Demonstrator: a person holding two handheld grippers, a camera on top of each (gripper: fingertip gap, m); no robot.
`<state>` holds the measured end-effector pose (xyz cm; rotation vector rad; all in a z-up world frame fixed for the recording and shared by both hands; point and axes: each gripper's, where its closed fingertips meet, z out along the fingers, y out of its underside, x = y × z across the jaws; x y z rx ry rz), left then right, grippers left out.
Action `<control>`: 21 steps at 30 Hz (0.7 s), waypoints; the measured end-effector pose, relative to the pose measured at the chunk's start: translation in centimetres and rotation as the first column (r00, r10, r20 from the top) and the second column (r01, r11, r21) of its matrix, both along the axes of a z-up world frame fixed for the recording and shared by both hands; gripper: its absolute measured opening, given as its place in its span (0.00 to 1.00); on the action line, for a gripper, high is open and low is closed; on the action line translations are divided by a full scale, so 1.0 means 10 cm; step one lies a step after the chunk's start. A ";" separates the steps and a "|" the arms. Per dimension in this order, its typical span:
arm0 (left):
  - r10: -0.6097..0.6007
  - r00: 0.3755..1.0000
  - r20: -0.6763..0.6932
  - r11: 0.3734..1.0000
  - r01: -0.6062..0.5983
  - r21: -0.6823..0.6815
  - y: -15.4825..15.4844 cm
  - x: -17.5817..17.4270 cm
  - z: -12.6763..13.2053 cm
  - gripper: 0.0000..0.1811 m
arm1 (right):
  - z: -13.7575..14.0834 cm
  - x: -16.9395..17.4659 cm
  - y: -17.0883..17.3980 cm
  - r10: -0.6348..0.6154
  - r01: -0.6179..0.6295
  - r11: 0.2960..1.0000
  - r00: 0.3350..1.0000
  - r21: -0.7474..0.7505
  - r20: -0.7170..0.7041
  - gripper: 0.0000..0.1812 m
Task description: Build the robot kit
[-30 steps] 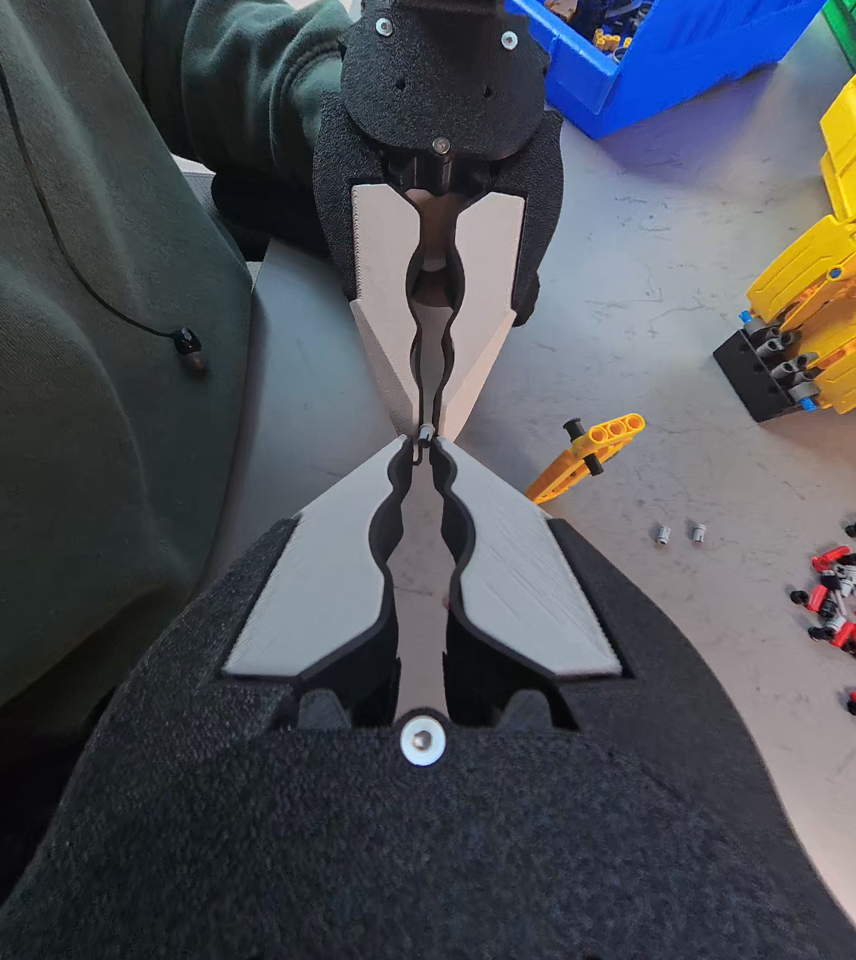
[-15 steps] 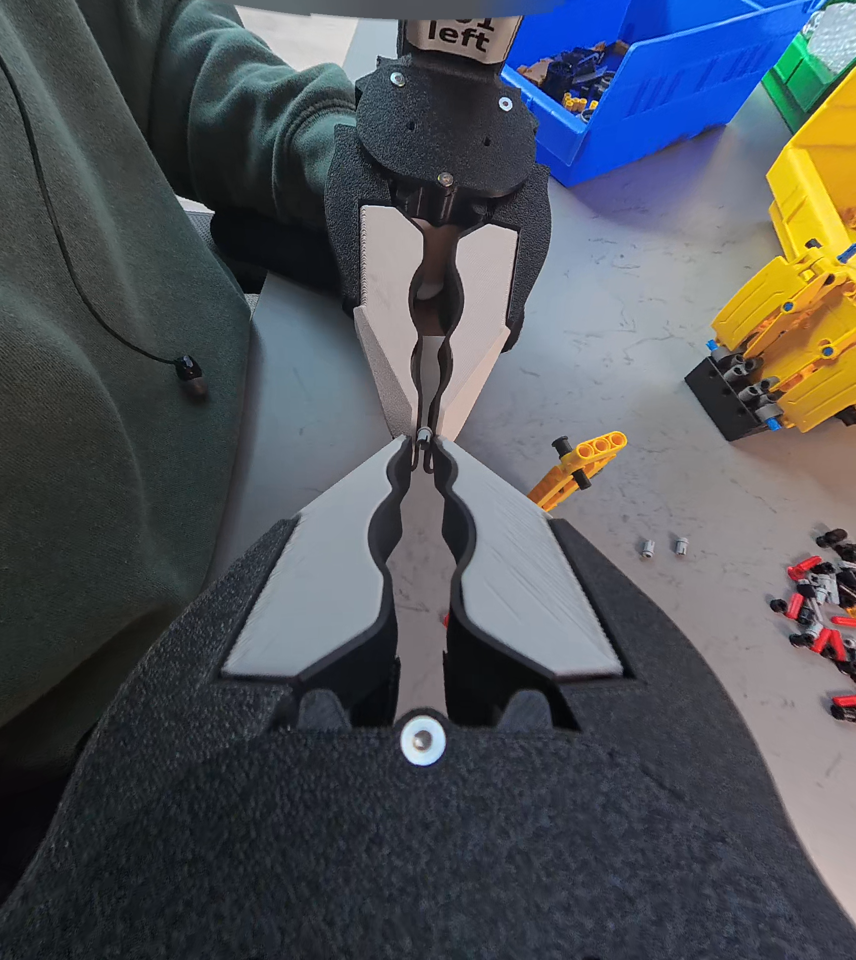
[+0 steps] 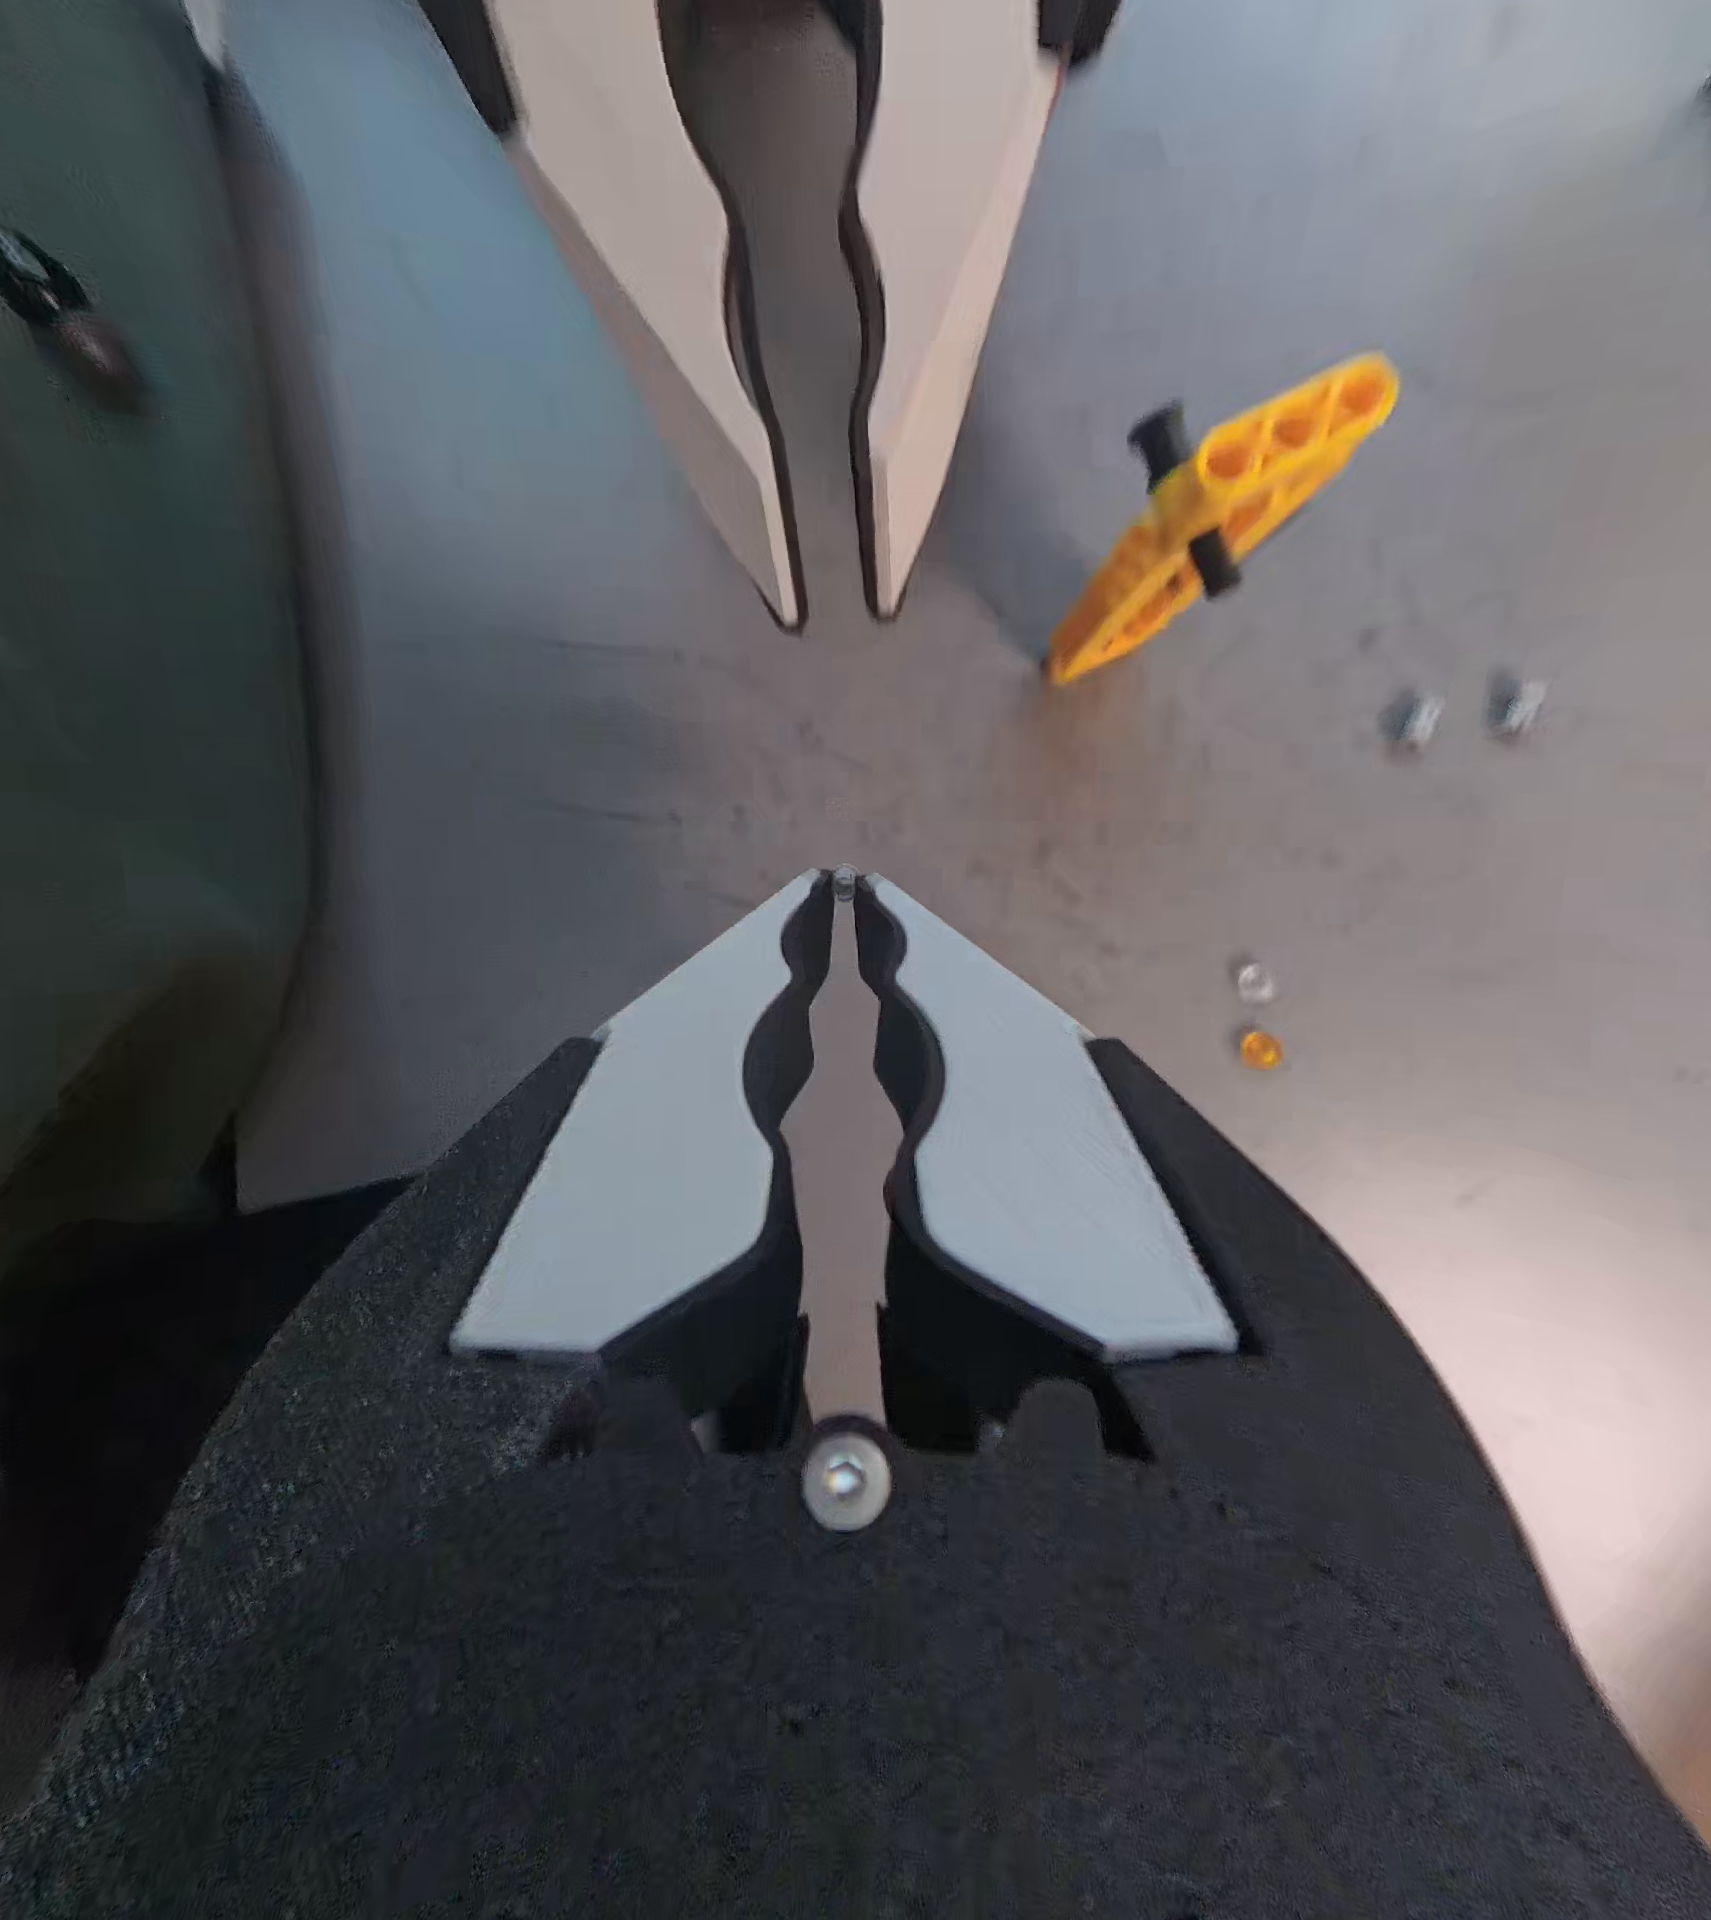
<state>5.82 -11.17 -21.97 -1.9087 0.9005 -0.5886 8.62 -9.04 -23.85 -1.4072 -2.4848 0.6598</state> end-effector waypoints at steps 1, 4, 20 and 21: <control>0.006 1.000 0.001 1.000 -0.006 -0.003 0.01 -0.01 0.01 0.06 | -0.08 0.07 0.04 -0.006 0.005 1.000 0.997 0.014 0.071 0.02; 0.041 0.999 -0.005 0.999 -0.041 0.009 0.04 -0.07 0.02 0.07 | -0.15 0.12 0.07 -0.004 -0.002 0.999 0.988 0.043 0.153 0.02; 0.073 0.997 -0.033 0.997 -0.072 0.037 0.06 -0.14 0.03 0.08 | -0.26 0.05 0.13 0.002 -0.036 0.991 0.967 0.129 0.253 0.02; 0.073 0.997 -0.033 0.997 -0.072 0.036 0.06 -0.14 0.03 0.08 | -0.26 0.05 0.13 0.008 -0.044 0.990 0.967 0.136 0.255 0.02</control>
